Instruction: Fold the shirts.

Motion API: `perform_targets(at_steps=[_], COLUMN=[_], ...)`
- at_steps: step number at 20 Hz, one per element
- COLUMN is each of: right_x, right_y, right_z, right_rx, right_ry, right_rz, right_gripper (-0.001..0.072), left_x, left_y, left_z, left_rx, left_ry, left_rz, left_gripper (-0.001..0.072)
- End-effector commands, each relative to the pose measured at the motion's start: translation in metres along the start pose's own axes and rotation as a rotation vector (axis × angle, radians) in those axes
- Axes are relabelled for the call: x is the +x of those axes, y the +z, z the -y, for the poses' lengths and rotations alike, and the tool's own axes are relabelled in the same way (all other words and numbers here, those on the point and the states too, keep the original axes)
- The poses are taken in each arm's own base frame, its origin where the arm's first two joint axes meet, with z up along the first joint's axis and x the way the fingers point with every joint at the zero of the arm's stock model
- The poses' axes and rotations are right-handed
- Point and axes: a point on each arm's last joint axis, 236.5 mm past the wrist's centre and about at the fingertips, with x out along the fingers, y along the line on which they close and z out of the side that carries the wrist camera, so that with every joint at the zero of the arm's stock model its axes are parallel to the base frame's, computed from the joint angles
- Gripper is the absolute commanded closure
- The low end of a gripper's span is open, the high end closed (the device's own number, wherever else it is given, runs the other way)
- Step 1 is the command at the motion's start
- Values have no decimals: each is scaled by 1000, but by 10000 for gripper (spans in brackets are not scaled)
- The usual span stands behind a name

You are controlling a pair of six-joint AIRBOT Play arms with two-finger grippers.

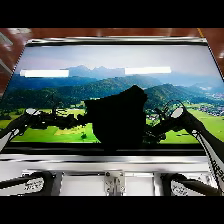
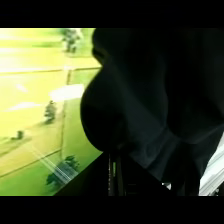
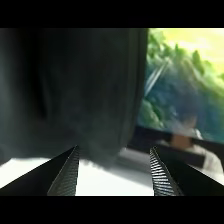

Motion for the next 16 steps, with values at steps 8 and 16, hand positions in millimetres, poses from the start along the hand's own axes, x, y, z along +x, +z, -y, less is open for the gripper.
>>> perform_targets(at_steps=[8,16], right_x=[33,-218], right_y=[0,54], right_z=[-26,-166], right_rx=[45,-563], right_ry=[8,72], right_rz=[38,782], right_gripper=[632,635], left_x=[-3,-149], left_y=[-3,61], left_z=[6,135], left_rx=[22,462], left_ry=[-14,58], left_rz=[-9,408], left_gripper=[670,672])
